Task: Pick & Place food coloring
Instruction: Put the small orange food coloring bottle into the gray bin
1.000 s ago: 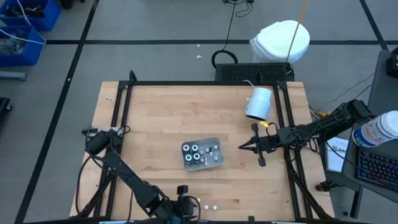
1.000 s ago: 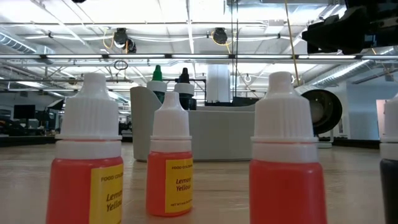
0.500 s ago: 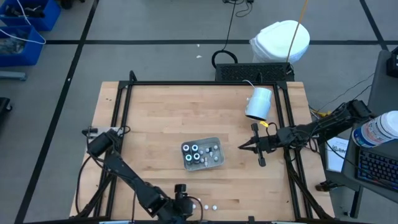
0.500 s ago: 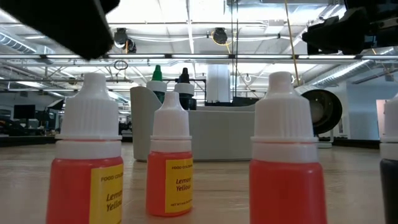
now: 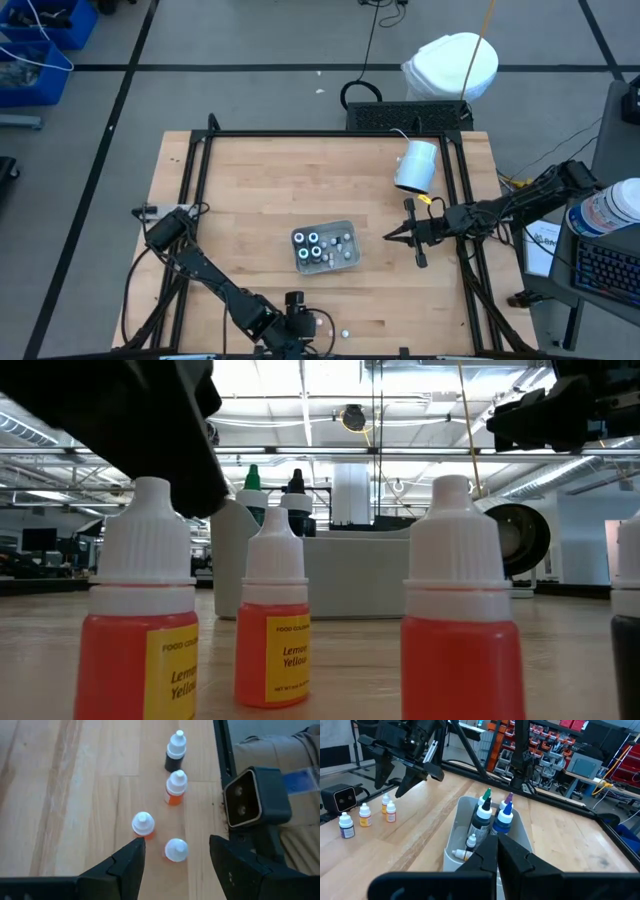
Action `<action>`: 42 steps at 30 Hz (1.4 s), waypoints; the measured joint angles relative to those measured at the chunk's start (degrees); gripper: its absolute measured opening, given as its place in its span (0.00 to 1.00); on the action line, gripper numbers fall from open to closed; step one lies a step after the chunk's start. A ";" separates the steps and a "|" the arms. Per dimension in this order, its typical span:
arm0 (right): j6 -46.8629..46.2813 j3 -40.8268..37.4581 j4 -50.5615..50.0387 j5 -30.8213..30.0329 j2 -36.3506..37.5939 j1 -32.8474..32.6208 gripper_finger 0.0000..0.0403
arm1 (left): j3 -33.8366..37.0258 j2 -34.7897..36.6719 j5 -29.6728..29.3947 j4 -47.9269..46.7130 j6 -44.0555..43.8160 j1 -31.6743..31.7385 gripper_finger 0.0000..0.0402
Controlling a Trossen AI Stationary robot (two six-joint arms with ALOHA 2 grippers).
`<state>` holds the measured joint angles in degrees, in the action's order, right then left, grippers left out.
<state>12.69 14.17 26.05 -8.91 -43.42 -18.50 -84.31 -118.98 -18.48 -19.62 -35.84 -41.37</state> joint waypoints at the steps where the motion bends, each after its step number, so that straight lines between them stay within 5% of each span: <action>1: 0.00 0.00 -0.14 0.00 0.00 0.00 0.00 | 0.00 0.00 0.00 0.01 0.07 0.11 0.56; 42: 0.02 0.00 -0.64 -0.02 0.02 0.00 0.00 | 0.00 -1.81 2.51 1.69 2.15 0.97 0.56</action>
<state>12.71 14.17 25.41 -8.93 -43.40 -18.50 -84.31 -120.79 -15.97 -17.93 -33.69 -40.40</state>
